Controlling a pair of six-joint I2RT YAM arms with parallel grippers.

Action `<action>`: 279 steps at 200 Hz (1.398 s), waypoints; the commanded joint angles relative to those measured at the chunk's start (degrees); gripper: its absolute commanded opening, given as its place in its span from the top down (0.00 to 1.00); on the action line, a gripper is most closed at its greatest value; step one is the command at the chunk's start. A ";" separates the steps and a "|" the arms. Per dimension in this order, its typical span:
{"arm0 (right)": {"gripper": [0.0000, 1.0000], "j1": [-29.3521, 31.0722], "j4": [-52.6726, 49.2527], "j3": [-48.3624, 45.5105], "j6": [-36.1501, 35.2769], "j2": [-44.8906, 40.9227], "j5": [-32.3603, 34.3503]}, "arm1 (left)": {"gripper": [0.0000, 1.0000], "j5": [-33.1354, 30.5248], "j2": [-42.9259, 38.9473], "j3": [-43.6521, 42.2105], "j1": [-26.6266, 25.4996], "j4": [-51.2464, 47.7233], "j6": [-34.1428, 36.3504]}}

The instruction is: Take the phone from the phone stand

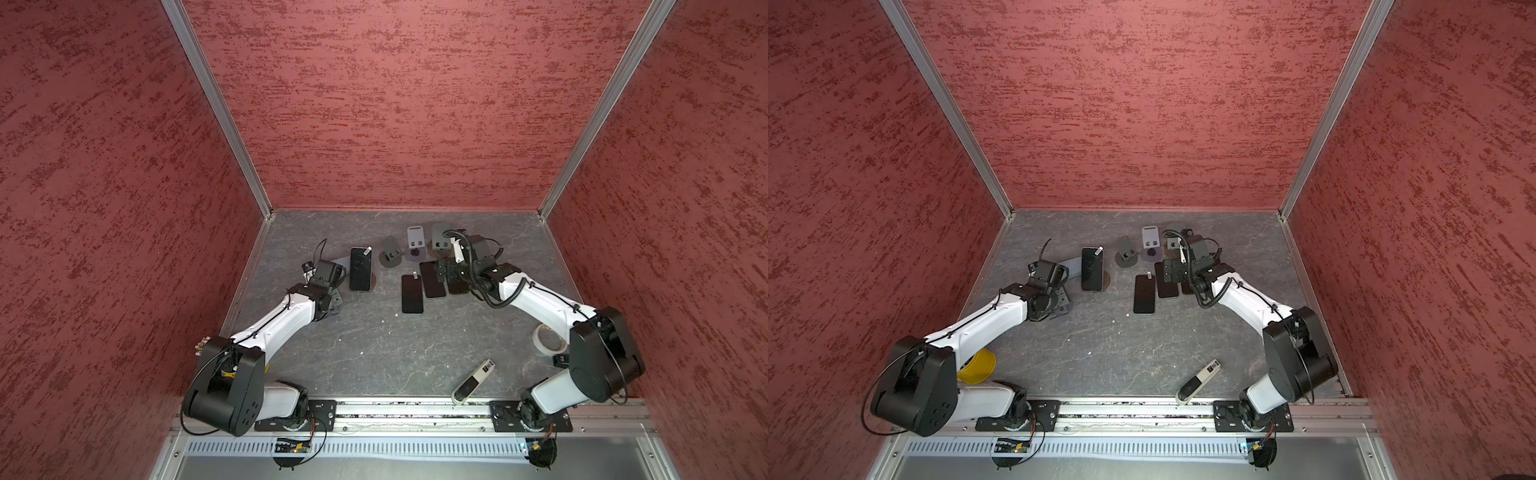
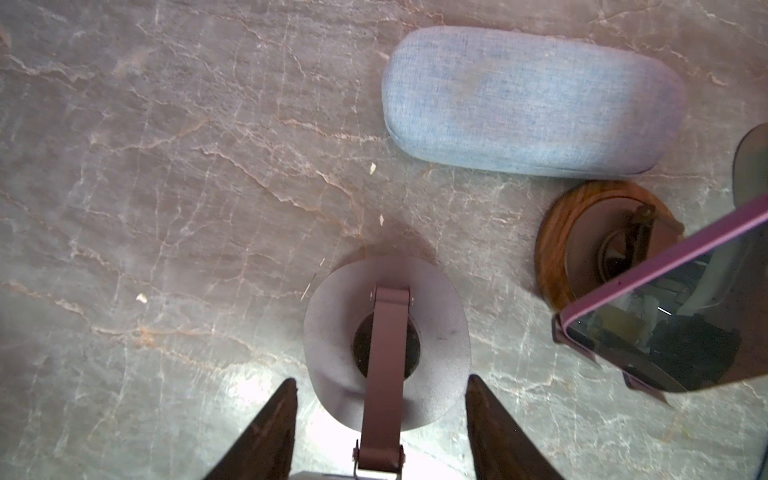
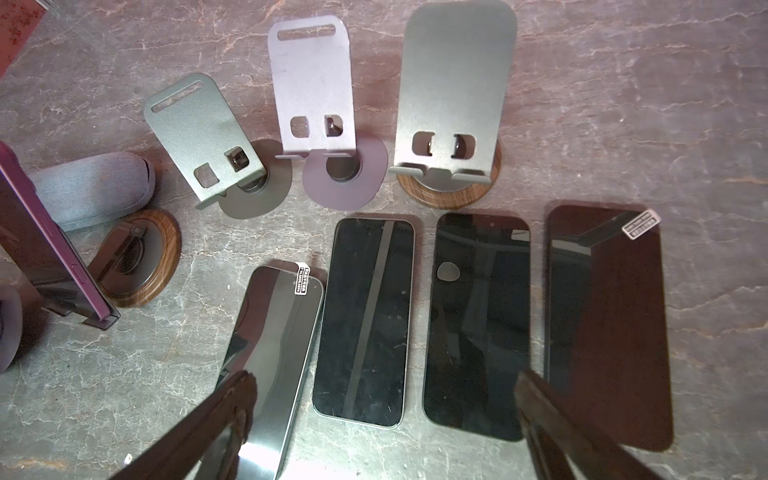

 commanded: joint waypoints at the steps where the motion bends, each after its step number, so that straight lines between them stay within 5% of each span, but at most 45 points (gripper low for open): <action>1: 0.01 0.45 -0.10 -0.10 -0.17 -2.09 0.48 | 0.44 0.62 1.38 1.25 0.62 3.33 1.67; 59: 0.01 0.45 -0.55 -0.03 0.00 -2.55 0.45 | 0.41 0.36 5.76 2.59 0.56 4.26 1.32; 183: 0.01 0.44 -1.13 0.41 0.17 -1.81 0.32 | 0.00 -0.65 4.51 2.33 -0.69 2.60 0.63; 279: 0.01 0.71 -1.49 0.84 0.79 -0.89 0.29 | 0.00 0.29 -8.50 1.67 -1.56 -1.19 0.96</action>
